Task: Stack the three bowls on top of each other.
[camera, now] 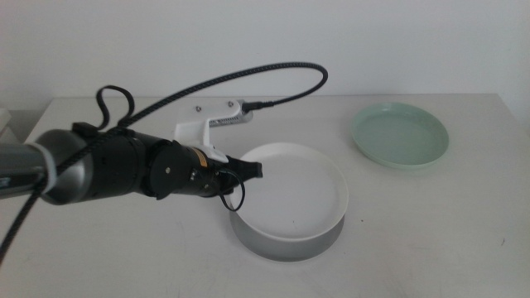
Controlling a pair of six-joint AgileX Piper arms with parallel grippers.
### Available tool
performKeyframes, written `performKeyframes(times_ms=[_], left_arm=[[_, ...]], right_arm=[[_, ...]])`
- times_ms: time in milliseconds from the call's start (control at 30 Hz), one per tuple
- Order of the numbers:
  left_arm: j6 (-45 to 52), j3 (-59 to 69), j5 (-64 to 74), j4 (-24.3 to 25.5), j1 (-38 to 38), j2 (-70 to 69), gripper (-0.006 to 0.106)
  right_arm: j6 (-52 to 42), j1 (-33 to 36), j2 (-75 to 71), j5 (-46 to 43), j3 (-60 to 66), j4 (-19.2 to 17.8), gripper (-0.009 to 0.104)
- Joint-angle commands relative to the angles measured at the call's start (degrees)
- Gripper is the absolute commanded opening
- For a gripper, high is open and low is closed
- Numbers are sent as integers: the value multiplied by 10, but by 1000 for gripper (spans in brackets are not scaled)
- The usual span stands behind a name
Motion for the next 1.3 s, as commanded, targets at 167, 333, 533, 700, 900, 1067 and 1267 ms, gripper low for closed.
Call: performKeyframes(times_ms=[167, 333, 533, 700, 900, 1067, 1267], left_arm=[[-8, -12, -40, -14, -8, -6, 1], [-8, -12, -20, -14, -8, -6, 18], [-6, -12, -14, -14, -8, -13, 58], [34, -13, 14, 6, -8, -65, 105], [169, -15, 107, 10, -8, -220, 105], [270, -11, 192, 9, -8, -323, 105], [299, -10, 304, 9, -8, -422, 105]], right_arm=[[-1, -2, -15, -47, -3, -6, 49], [-1, -2, -15, -47, -3, -6, 49], [-1, -2, -15, -47, -3, -6, 49], [-1, -2, -15, -47, -3, -6, 49], [-1, -2, -15, -47, -3, -6, 49], [-1, -2, -15, -47, -3, -6, 49], [-1, -2, -15, -47, -3, -6, 49]])
